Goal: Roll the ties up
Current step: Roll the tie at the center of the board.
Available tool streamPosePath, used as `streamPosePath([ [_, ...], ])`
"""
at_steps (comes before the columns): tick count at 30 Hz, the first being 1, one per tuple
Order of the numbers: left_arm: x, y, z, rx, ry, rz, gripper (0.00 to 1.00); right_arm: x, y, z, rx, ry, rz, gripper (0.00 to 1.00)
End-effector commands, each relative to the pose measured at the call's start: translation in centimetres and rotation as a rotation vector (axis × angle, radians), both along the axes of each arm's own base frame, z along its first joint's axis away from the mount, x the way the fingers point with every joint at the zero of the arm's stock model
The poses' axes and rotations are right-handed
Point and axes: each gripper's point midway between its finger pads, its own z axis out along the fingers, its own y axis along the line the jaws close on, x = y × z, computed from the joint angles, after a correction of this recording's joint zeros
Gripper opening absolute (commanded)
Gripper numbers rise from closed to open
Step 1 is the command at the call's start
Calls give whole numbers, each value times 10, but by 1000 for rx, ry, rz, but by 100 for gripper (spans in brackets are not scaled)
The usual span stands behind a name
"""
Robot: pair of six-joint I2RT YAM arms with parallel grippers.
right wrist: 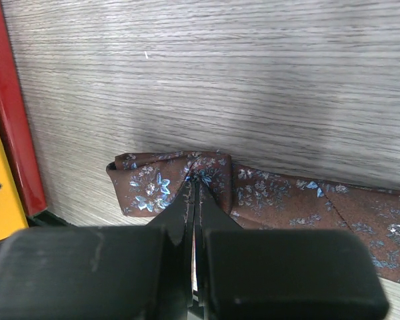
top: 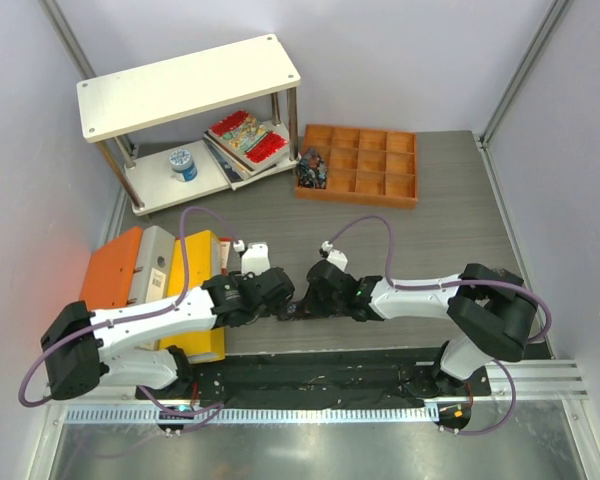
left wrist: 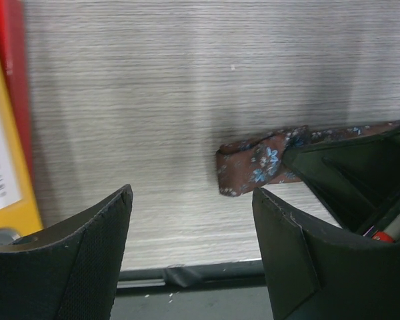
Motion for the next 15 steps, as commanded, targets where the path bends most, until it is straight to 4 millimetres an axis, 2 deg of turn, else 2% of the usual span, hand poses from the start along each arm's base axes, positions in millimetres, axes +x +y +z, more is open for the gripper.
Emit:
streamPosePath([
  [1, 10, -15, -4, -28, -27, -19, 71, 8, -1, 9, 25, -41, -26, 1],
  [15, 19, -26, -40, -21, -3, -12, 60, 4, -12, 5, 35, -31, -42, 1],
])
